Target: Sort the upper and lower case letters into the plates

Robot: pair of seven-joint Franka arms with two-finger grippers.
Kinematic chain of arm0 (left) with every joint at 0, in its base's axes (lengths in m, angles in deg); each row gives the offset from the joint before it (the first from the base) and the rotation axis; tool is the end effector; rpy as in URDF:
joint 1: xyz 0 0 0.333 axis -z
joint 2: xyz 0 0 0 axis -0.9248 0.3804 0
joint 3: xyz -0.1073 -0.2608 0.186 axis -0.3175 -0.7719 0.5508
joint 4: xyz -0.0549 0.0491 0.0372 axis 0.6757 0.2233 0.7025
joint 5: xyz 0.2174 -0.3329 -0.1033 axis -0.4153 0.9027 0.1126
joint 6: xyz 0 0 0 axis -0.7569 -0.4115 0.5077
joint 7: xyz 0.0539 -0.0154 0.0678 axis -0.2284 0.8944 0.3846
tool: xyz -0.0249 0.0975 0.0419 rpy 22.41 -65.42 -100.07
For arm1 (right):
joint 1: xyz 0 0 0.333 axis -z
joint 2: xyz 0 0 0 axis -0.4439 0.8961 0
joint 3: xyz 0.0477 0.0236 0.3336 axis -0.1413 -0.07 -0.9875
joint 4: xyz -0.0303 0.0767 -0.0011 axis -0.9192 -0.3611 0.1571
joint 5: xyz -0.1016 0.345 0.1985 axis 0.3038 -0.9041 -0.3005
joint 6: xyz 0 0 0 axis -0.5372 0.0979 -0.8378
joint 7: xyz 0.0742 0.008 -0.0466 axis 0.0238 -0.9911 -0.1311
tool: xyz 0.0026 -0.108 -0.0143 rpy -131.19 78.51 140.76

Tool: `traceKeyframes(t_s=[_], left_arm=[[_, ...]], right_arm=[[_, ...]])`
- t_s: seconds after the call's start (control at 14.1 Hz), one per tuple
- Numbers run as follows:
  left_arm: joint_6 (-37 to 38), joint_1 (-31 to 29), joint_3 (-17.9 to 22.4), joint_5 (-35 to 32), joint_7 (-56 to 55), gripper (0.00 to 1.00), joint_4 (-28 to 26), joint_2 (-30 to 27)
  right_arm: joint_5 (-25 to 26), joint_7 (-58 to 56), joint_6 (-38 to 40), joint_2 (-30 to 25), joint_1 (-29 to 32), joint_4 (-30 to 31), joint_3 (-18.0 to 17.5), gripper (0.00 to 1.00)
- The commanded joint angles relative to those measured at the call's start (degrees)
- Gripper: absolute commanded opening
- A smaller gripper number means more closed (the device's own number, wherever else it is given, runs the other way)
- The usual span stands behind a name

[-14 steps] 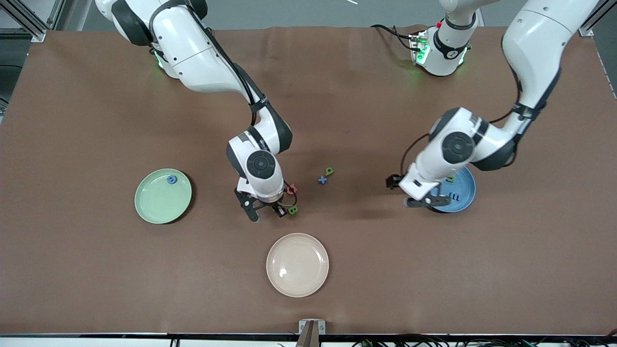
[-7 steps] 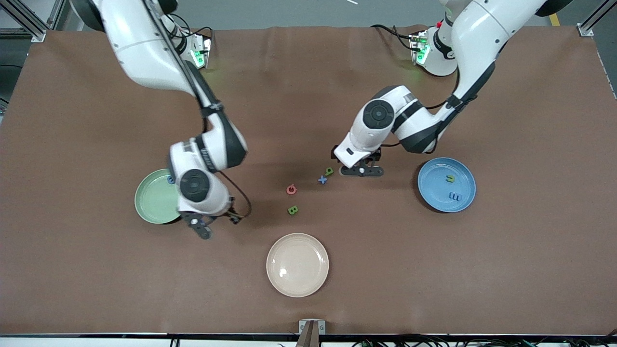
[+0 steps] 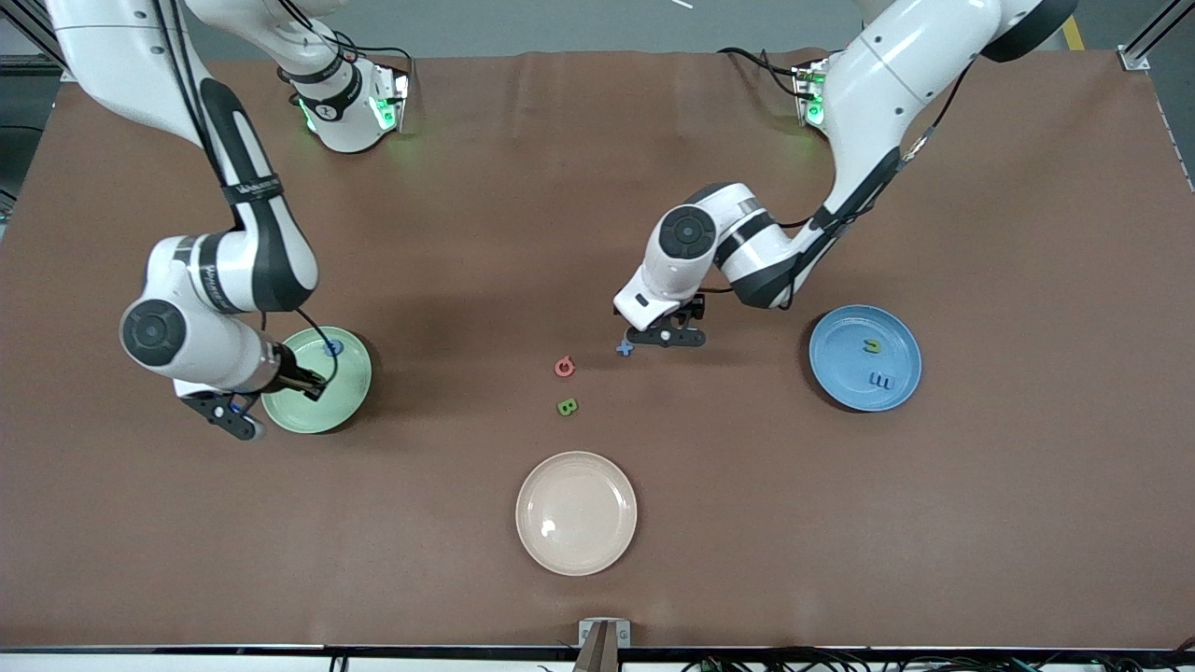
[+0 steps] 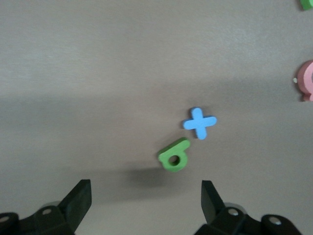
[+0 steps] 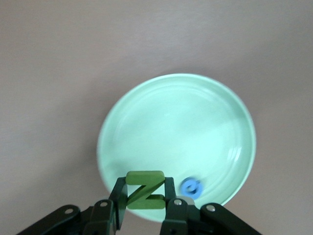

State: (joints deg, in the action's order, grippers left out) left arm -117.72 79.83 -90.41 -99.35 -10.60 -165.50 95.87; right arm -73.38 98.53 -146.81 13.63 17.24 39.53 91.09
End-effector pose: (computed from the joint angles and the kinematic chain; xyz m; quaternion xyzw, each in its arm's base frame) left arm 0.4877 -0.4503 0.2027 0.9989 -0.0265 -0.0287 0.0250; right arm 0.6283 0.0390 0.2773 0.9639 -0.2604 -0.0510 0.0203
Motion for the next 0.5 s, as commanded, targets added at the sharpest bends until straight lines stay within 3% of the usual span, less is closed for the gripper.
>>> traceKeyframes(t_s=[0.0,0.14,0.43], left_arm=[[-0.56,2.31,1.54,-1.68,-1.51,0.95,1.98,1.66],[-0.83,2.49,1.54,-1.76,-1.86,0.91,1.98,2.37],[-1.00,3.36,1.63,-1.68,-2.39,0.83,2.33,3.43]], right_arm=[[-1.15,-1.74,-9.93,-3.63,0.68,11.45,-1.28,0.00],[-1.15,-1.66,-15.48,-3.11,0.41,14.19,-1.36,0.00],[-3.16,-1.66,-18.48,-1.18,-0.81,14.29,-1.37,0.01]])
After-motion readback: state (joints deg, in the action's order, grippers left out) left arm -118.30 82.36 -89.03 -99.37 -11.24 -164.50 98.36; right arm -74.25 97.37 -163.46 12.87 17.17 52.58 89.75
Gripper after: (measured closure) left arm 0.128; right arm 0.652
